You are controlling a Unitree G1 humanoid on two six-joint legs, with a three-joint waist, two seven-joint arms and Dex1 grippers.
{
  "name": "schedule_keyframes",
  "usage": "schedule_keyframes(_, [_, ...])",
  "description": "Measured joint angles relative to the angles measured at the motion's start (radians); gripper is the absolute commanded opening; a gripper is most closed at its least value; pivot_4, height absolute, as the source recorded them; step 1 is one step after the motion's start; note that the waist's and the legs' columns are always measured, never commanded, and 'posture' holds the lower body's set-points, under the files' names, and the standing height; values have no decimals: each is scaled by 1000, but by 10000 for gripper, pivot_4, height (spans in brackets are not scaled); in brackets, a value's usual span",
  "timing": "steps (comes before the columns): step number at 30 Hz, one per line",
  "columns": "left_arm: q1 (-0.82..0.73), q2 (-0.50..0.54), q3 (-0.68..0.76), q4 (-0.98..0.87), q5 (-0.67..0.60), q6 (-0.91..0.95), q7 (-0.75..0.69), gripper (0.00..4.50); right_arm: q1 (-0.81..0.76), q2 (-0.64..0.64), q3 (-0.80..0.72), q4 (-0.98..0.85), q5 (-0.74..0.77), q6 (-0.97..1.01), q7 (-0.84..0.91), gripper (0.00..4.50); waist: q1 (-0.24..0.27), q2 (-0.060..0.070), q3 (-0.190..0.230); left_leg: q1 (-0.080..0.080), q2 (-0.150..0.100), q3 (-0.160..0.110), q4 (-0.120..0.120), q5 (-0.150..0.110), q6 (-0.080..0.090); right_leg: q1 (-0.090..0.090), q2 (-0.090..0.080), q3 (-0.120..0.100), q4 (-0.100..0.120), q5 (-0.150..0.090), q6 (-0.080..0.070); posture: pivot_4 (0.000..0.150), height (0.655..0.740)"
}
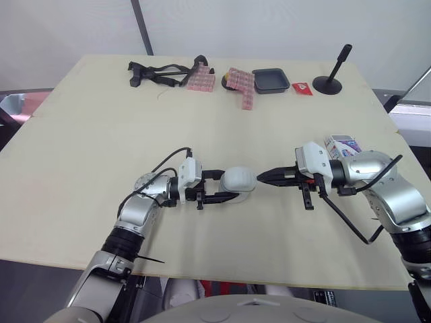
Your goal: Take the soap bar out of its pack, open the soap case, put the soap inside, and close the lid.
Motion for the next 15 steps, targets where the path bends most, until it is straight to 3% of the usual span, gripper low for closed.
schedule_keyframes(15, [2, 2, 0, -1, 0, 0, 0, 19225, -19, 14, 13, 4, 0, 0, -3, 240, -2, 0, 0, 0, 0, 0, 0, 0, 0, 0, 0, 0, 0, 0, 0, 1500, 7400])
